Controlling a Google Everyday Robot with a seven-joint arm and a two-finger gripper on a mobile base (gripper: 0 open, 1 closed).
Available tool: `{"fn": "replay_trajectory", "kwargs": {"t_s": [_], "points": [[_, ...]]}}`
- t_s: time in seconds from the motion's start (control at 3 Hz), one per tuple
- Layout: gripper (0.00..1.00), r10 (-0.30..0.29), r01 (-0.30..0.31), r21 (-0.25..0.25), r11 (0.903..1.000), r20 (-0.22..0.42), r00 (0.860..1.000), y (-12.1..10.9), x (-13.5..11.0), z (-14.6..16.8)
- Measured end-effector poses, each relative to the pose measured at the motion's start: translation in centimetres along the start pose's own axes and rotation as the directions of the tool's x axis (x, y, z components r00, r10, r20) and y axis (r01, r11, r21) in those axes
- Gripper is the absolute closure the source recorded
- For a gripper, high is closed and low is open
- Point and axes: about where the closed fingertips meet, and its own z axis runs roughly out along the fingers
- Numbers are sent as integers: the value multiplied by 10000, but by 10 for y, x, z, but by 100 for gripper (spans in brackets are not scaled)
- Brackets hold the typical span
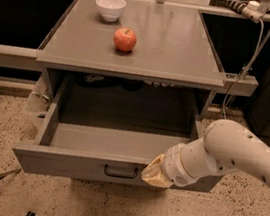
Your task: Close top drawer
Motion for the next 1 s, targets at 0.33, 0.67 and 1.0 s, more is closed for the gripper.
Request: {"fn": "replay_trajectory", "kwargs": {"t_s": [0.33,0.67,1.0], "points": [[100,-74,74,140,9999,-36,10000,-10,-3,2],[100,-525,520,718,9961,48,9986,-55,-26,1],[100,-484,477,701,9964,80,9988,-64,-27,7]]}}
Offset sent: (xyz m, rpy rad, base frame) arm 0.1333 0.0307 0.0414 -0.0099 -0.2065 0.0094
